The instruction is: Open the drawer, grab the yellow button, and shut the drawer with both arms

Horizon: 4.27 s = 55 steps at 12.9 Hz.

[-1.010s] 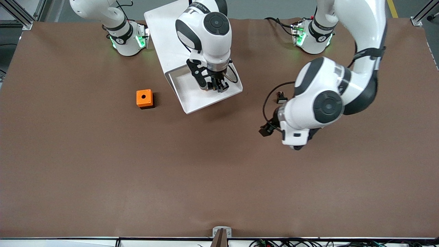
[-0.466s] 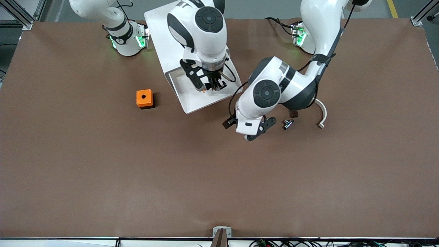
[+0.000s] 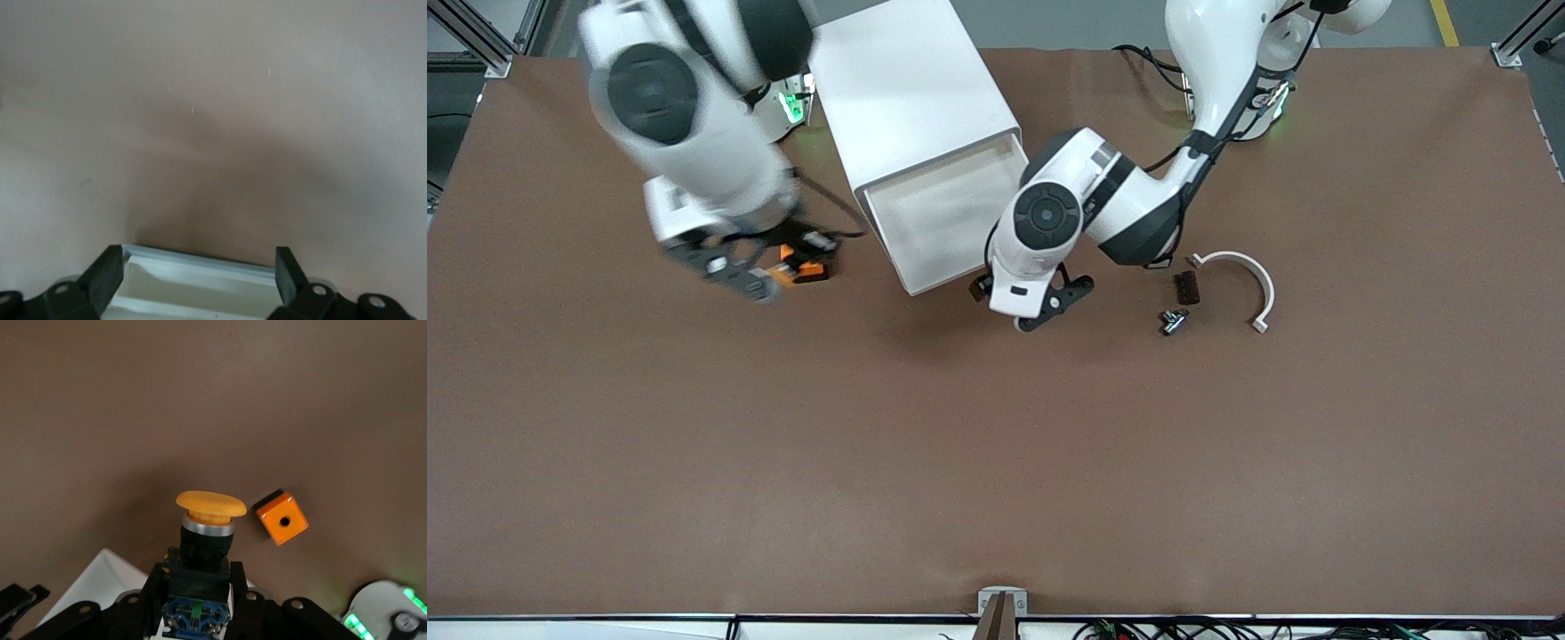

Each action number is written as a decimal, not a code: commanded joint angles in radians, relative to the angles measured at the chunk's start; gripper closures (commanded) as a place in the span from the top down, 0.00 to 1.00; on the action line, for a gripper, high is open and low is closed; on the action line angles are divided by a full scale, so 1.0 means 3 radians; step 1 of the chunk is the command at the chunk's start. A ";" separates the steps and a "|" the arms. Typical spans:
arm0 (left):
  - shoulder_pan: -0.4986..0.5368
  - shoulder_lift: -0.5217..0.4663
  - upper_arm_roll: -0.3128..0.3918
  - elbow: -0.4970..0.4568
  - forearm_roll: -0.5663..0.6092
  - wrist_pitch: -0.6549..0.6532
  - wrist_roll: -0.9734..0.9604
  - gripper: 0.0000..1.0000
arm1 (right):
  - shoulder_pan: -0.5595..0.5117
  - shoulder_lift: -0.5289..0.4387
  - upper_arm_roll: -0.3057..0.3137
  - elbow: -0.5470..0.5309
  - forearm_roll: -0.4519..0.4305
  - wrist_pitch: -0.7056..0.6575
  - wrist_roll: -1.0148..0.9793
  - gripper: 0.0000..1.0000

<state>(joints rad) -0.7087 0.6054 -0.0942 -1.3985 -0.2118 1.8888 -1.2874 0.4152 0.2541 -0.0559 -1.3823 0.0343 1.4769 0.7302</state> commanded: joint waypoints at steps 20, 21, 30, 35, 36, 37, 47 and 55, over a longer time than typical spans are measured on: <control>0.0039 -0.0259 -0.0192 -0.0216 0.1007 0.0004 -0.0996 1.00 | -0.2309 0.1209 0.0089 -0.1237 0.0029 0.3003 -0.3753 0.03; 0.0183 -0.0315 -0.0192 -0.0222 0.1134 -0.0006 -0.0980 1.00 | -0.2304 0.1224 0.0089 -0.1227 0.0029 0.3003 -0.3748 0.80; 0.1364 -0.0969 -0.0228 -0.0227 0.1315 -0.0328 0.0613 1.00 | -0.2105 0.0913 0.0099 -0.1119 0.0029 0.2519 -0.3596 1.00; 0.1866 -0.1398 -0.0213 -0.0237 0.1029 -0.0712 0.1590 1.00 | -0.1844 0.0443 0.0094 -0.0670 0.0014 0.1318 -0.3059 1.00; 0.1968 -0.1511 -0.0203 -0.0303 0.1008 -0.0768 0.1845 1.00 | -0.1819 0.0320 0.0099 -0.0619 0.0009 0.1148 -0.2886 1.00; 0.2085 -0.1633 -0.0202 -0.0400 0.0988 -0.0834 0.2090 1.00 | -0.1763 0.0197 0.0104 -0.0613 -0.0012 0.1020 -0.2793 1.00; 0.2414 -0.2539 0.0068 -0.0876 0.0737 -0.1515 0.3933 1.00 | -0.1537 -0.0330 0.0104 -0.0567 -0.0104 0.0574 -0.2445 1.00; 0.2260 -0.2509 0.0104 -0.0917 0.0747 -0.1362 0.3939 1.00 | -0.1501 -0.0305 0.0099 -0.0204 -0.0171 0.0411 -0.2465 1.00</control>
<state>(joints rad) -0.0288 -0.1418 -0.0702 -1.6575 0.0247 1.4574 -0.1150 -0.0442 0.1610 -0.0217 -1.4881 -0.0053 1.6514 -0.0236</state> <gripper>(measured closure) 0.000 0.000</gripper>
